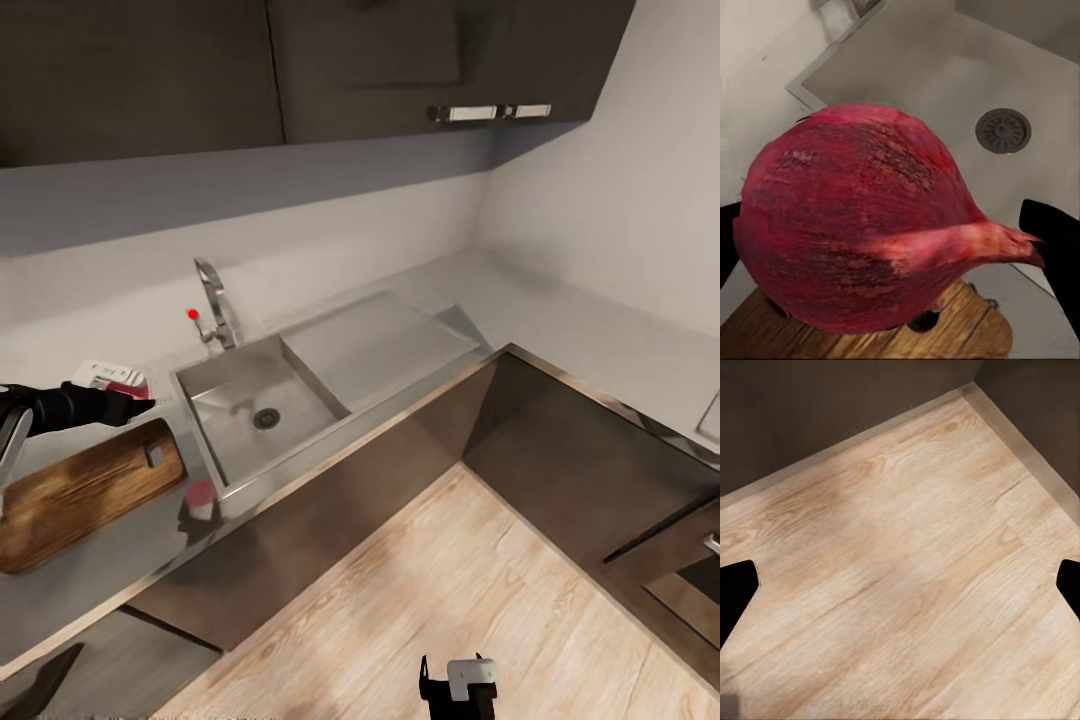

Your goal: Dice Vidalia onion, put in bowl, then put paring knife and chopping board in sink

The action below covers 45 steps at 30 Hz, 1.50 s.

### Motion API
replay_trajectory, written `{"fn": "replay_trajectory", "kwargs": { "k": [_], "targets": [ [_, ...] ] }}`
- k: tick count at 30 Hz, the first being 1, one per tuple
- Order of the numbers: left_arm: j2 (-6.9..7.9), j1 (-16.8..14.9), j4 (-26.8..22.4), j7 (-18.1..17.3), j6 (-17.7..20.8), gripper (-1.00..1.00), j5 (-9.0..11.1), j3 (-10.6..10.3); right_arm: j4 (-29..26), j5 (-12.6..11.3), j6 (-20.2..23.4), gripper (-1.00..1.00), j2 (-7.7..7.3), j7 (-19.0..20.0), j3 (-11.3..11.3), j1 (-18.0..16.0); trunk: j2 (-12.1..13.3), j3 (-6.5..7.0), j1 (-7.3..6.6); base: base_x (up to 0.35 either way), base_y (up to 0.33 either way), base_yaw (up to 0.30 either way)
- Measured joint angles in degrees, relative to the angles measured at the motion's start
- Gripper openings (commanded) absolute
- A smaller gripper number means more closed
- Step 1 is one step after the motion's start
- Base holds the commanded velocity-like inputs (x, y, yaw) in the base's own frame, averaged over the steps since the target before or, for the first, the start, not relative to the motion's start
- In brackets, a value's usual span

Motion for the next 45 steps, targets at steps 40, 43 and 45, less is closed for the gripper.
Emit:
{"fn": "replay_trajectory", "kwargs": {
  "k": [40,43,45],
  "targets": [
    [-0.1,0.0,1.4,0.1,-0.1,-1.0,-0.1,0.0,0.1,0.0,0.0,1.0,0.09,0.0,0.0,0.0,0.0,2.22,-0.02,0.085,-0.146,0.245],
    [-0.1,0.0,1.5,0.1,-0.1,-1.0,-0.1,0.0,0.1,0.0,0.1,1.0,0.09,0.0,0.0,0.0,0.0,2.39,-0.02,0.187,-0.202,0.245],
    [-0.11,0.0,1.8,0.1,-0.1,-1.0,-0.1,0.0,0.1,0.0,0.1,1.0,0.09,0.0,0.0,0.0,0.0,2.5,-0.01,0.085,-0.091,0.245]
  ]
}}
